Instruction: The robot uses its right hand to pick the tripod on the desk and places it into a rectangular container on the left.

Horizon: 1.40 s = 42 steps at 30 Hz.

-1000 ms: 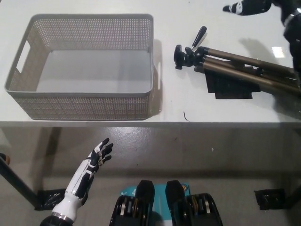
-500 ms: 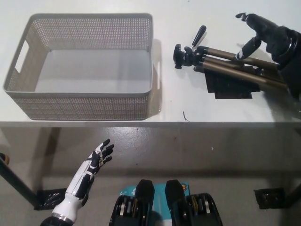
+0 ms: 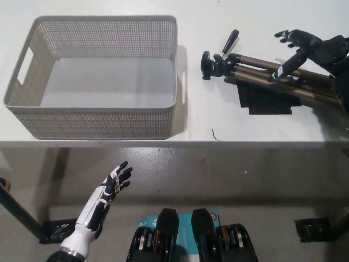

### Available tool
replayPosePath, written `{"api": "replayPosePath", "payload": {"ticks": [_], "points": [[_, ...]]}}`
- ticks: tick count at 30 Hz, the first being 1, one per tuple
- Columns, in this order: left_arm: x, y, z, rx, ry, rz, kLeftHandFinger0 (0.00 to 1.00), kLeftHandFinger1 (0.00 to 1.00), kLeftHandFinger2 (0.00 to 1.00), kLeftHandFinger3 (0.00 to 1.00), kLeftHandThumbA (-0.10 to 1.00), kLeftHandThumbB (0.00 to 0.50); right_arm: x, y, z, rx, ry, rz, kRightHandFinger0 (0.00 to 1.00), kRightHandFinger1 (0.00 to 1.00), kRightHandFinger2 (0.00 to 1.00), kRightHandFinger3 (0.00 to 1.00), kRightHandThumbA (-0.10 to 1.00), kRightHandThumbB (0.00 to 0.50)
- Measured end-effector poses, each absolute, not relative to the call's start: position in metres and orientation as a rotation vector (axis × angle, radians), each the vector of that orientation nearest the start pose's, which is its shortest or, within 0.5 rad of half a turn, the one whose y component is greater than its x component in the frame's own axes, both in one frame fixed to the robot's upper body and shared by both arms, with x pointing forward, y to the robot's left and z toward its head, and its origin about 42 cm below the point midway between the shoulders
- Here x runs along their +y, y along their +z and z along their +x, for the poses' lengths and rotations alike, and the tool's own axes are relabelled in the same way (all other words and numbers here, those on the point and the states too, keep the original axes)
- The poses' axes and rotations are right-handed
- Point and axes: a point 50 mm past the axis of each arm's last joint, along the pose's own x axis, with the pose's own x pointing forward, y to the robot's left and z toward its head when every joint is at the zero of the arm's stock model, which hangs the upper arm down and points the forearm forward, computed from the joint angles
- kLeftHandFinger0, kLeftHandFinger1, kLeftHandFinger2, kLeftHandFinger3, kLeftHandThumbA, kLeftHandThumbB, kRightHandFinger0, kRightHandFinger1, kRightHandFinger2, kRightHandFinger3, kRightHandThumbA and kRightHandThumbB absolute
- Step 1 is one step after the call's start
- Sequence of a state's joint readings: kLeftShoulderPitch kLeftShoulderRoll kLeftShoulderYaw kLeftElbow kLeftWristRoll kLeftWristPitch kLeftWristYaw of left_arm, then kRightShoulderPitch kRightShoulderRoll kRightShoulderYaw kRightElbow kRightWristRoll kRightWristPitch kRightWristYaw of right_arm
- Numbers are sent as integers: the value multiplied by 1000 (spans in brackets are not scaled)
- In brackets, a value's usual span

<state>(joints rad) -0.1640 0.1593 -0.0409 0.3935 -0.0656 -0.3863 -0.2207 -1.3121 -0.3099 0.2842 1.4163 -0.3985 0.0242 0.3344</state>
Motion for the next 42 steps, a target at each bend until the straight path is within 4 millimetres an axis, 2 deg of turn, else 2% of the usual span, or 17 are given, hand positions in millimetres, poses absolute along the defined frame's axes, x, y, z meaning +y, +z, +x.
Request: {"api": "replayPosePath", "payload": {"ticks": [11,15,16,17,23,27,29,30,31,32,35,36,37,38,40,41,42], "points": [[243,65,327,-140,-274,115,1000,1000,1000,1000,1000,500,-247,310,593,314,375,-931,1000,1000,1000,1000,1000,486],[243,65,327,-140,-274,116,1000,1000,1000,1000,1000,500,-245,301,592,371,373,-1034,1000,1000,1000,1000,927,444],[243,65,327,-140,-275,116,1000,1000,1000,1000,1000,500,-245,297,591,388,371,-1064,1000,1000,1000,1000,1000,497],[243,65,327,-140,-275,116,1000,1000,1000,1000,1000,500,-244,288,589,413,368,-1114,1000,1000,1000,1000,1000,500],[243,65,327,-141,-278,117,1000,1000,1000,1000,1000,500,-245,265,584,446,315,-1372,1000,1000,1000,1000,1000,446],[243,66,327,-145,-281,117,1000,1000,1000,1000,1000,500,-250,254,581,444,278,-1462,1000,1000,1000,1000,934,464],[243,65,326,-145,-282,118,1000,1000,1000,1000,1000,500,-254,248,578,449,255,-1498,1000,1000,1000,1000,727,414],[243,65,326,-145,-282,118,1000,1000,1000,1000,1000,500,-256,245,577,451,246,-1508,1000,1000,1000,1000,655,428],[243,65,326,-145,-283,118,1000,1000,1000,1000,1000,500,-260,241,576,447,222,-1517,1000,1000,1000,1000,334,342],[243,65,326,-145,-283,118,1000,1000,1000,1000,1000,500,-262,238,575,437,210,-1519,797,882,970,993,178,281],[242,65,326,-145,-287,117,1000,1000,1000,1000,1000,500,-265,226,570,390,171,-1531,278,350,470,686,-98,251],[242,64,325,-142,-289,117,1000,1000,1000,1000,1000,500,-264,227,571,362,154,-1531,234,305,425,666,-100,224],[242,64,325,-142,-289,117,1000,1000,1000,1000,1000,500,-264,227,571,341,141,-1527,312,400,502,636,-100,209],[242,64,325,-142,-290,117,1000,1000,1000,1000,1000,500,-264,226,570,318,125,-1522,309,379,473,604,-100,196],[242,64,325,-142,-290,118,1000,1000,1000,1000,1000,500,-265,227,570,275,95,-1502,63,154,283,447,-100,185],[242,64,325,-143,-290,119,1000,1000,1000,1000,1000,500,-265,227,570,254,81,-1486,3,120,268,428,-100,184],[242,64,325,-143,-290,119,1000,1000,1000,1000,1000,500,-265,228,570,227,64,-1468,0,68,203,302,-100,192]]}}
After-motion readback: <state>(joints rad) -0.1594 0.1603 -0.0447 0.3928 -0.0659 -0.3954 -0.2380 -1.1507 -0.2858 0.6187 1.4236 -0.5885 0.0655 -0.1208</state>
